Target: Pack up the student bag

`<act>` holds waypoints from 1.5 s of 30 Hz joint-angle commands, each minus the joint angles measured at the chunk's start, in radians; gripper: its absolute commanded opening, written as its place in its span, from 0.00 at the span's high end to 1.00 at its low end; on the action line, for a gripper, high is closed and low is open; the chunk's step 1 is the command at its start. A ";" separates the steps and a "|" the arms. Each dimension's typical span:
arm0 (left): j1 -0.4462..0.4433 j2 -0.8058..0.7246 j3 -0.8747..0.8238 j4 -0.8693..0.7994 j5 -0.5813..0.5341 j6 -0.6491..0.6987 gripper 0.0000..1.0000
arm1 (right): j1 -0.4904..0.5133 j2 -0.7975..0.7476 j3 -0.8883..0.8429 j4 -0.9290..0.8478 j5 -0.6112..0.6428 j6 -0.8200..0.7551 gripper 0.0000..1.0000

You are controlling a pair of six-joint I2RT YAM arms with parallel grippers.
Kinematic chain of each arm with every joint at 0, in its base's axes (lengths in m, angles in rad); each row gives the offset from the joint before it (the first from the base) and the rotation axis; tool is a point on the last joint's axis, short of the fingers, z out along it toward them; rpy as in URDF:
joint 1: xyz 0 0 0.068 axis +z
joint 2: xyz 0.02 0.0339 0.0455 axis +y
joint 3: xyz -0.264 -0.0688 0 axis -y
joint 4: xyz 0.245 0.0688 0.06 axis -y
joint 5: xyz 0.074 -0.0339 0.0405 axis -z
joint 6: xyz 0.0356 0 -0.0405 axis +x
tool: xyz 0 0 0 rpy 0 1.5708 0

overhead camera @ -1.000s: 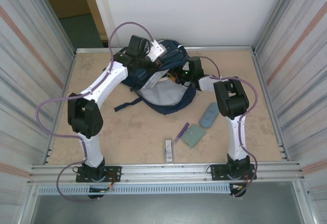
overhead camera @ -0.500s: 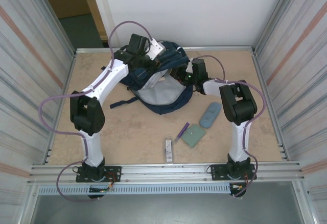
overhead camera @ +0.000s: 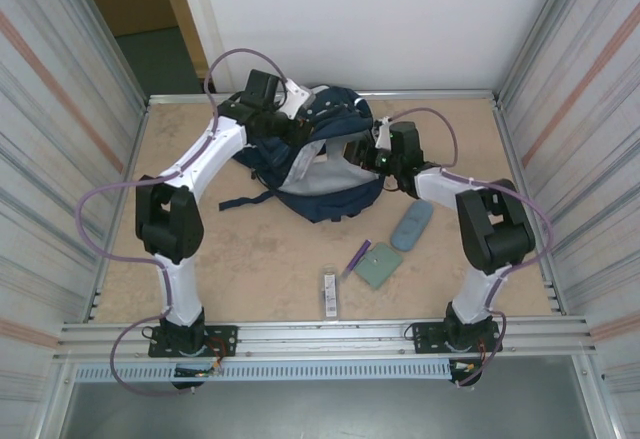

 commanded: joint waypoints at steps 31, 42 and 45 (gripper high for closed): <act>0.346 0.135 -0.127 0.015 0.036 -0.515 0.46 | 0.436 -0.189 0.129 -0.704 0.384 -0.433 0.44; 0.347 0.237 -0.159 0.132 -0.048 -0.562 0.73 | 0.461 -0.076 0.081 -0.705 0.481 -0.224 0.42; 0.353 0.206 -0.196 0.148 -0.049 -0.579 0.89 | 0.439 -0.044 0.093 -0.707 0.473 -0.204 0.43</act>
